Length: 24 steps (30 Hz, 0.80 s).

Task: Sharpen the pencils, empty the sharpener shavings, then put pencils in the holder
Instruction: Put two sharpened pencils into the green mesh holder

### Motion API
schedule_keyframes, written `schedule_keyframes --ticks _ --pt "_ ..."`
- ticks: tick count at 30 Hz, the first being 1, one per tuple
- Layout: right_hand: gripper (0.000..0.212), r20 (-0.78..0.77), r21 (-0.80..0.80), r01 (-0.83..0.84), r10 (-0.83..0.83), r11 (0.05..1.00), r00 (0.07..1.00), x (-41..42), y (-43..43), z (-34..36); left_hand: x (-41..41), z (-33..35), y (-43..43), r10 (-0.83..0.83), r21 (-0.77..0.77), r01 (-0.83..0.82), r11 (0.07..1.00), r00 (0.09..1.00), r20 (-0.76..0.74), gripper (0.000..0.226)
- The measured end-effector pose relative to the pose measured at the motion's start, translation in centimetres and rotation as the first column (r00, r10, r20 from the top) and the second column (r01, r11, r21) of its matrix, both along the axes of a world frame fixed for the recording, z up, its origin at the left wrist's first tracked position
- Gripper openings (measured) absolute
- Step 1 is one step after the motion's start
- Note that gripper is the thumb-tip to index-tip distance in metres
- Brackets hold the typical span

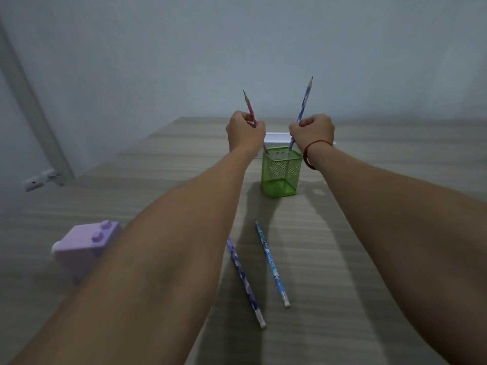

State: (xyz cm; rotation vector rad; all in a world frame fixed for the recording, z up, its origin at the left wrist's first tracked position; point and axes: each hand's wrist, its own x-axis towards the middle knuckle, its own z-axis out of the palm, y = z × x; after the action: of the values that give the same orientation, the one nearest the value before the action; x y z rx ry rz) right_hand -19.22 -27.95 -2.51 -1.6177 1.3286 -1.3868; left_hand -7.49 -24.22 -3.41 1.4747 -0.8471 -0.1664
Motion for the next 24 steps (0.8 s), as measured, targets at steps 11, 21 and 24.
schedule_keyframes --ticks 11,21,24 --pt "0.035 -0.241 0.245 -0.038 0.099 0.969 0.965 0.1 0.5 -2.4 -0.1 -2.5 -0.3 -0.001 0.343 -0.003 0.939 1.000 0.013 0.026" --pt "0.042 -0.177 0.264 -0.100 0.150 0.959 0.973 2.0 0.3 -3.1 1.2 -3.4 0.0 0.087 0.341 -0.070 0.937 0.996 -0.032 0.027" --pt "0.040 -0.152 0.254 -0.132 0.175 0.958 0.973 2.4 1.4 -2.8 1.7 -3.5 0.3 0.110 0.337 -0.099 0.936 0.994 -0.012 0.027"
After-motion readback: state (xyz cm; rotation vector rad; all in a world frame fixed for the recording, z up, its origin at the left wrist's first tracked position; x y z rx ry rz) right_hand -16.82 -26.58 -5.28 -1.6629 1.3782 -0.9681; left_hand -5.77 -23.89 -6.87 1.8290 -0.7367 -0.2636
